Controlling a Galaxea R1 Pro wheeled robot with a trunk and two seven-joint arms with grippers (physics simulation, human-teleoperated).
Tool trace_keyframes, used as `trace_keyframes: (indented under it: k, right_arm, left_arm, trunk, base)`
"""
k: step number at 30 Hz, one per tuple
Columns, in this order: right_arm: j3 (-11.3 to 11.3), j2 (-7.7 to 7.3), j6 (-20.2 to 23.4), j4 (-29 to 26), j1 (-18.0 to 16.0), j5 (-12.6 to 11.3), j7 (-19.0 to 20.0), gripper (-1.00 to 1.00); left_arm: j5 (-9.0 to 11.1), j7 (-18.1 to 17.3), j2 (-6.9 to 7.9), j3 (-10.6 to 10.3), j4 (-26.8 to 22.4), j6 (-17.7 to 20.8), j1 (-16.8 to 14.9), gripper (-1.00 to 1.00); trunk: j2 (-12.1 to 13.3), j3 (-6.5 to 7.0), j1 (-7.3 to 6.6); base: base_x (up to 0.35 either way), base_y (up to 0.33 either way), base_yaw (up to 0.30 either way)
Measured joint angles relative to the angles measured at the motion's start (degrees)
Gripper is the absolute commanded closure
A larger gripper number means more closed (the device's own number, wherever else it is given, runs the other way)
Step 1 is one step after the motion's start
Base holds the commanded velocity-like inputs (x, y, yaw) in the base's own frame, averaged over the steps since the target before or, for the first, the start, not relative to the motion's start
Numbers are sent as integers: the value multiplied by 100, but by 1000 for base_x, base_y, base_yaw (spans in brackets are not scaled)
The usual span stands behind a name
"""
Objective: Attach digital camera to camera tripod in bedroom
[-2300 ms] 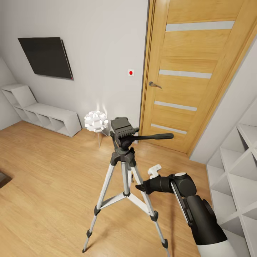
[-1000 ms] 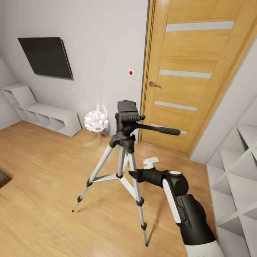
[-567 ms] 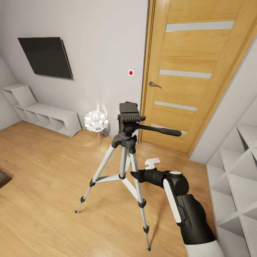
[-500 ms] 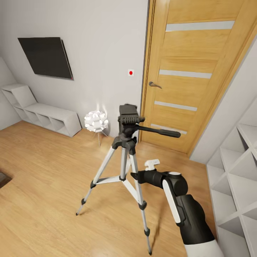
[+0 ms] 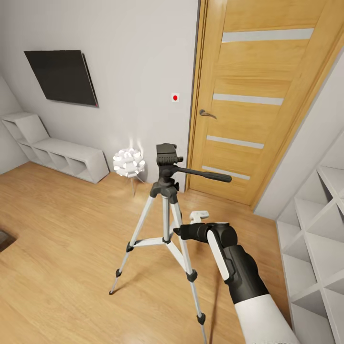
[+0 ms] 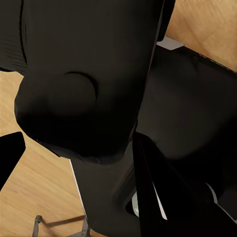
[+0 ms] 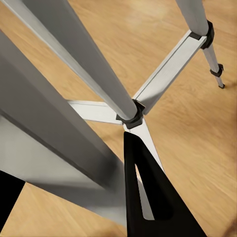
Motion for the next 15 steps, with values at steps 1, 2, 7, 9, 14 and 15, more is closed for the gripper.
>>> trace_keyframes:
  k: [1,2,7,9,14,15]
  right_arm:
    - [2,0,1,3,-2,0,-1,100]
    - [6,0,0,6,-4,0,-1,100]
    - [18,0,-12,24,-10,7,1,100]
    - [22,0,-13,27,-11,9,2,100]
    - [27,0,-16,32,-12,11,3,100]
    - [28,0,-18,35,-12,12,3,100]
  left_arm:
    - [0,0,-1,2,0,0,0,100]
    - [0,0,-2,1,0,0,0,100]
    - [0,0,0,2,0,1,0,100]
    - [0,0,0,3,0,1,0,100]
    - [-8,1,12,8,-12,-1,0,100]
    - [-8,5,19,8,-13,0,0,100]
  trunk:
    - [0,0,0]
    - [0,0,0]
    - [0,0,0]
    - [0,0,0]
    - [0,0,0]
    - [0,0,0]
  base:
    - [0,0,0]
    - [0,0,0]
    - [0,0,0]
    - [0,0,0]
    - [0,0,0]
    - [0,0,0]
